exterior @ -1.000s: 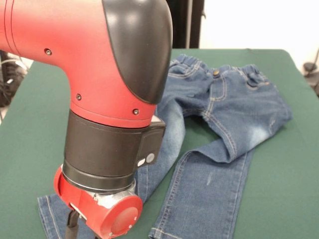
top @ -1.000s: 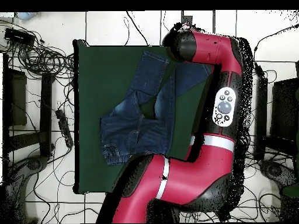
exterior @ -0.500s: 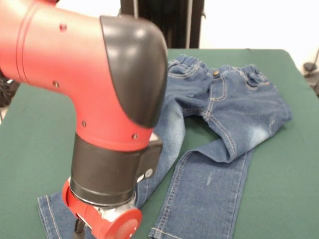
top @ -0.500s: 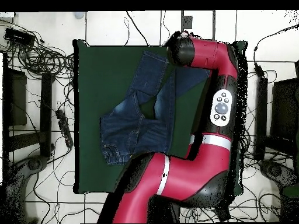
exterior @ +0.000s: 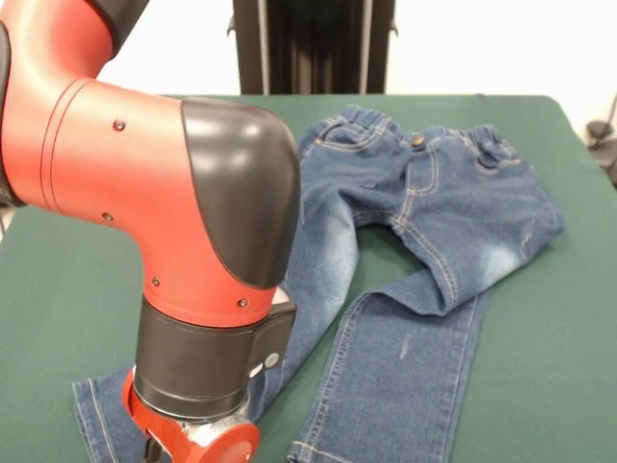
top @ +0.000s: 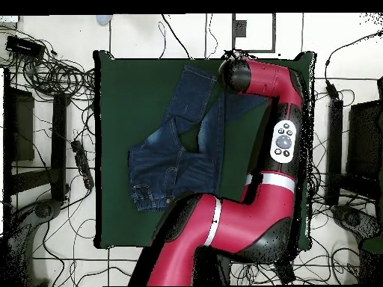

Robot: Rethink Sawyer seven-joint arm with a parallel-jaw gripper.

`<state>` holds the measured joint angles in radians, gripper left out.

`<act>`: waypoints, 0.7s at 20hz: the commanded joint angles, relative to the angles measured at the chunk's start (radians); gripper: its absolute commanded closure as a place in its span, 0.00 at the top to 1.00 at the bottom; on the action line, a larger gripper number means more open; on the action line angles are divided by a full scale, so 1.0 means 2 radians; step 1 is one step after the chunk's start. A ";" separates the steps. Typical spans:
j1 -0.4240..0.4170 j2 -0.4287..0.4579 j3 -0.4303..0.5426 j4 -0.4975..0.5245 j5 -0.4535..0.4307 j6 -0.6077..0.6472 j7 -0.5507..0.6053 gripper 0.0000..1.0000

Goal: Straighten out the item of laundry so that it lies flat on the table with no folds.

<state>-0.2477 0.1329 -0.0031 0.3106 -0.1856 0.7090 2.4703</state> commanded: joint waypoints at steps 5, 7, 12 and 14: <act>-0.003 0.008 0.019 0.115 0.013 -0.025 0.049 1.00; -0.002 0.009 0.015 0.111 0.014 -0.024 0.052 1.00; -0.001 0.010 0.012 0.108 0.018 -0.017 0.054 0.00; -0.001 0.010 0.011 0.108 0.018 -0.014 0.055 0.00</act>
<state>-0.2650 0.1334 -0.0029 0.3429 -0.1663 0.6554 2.4703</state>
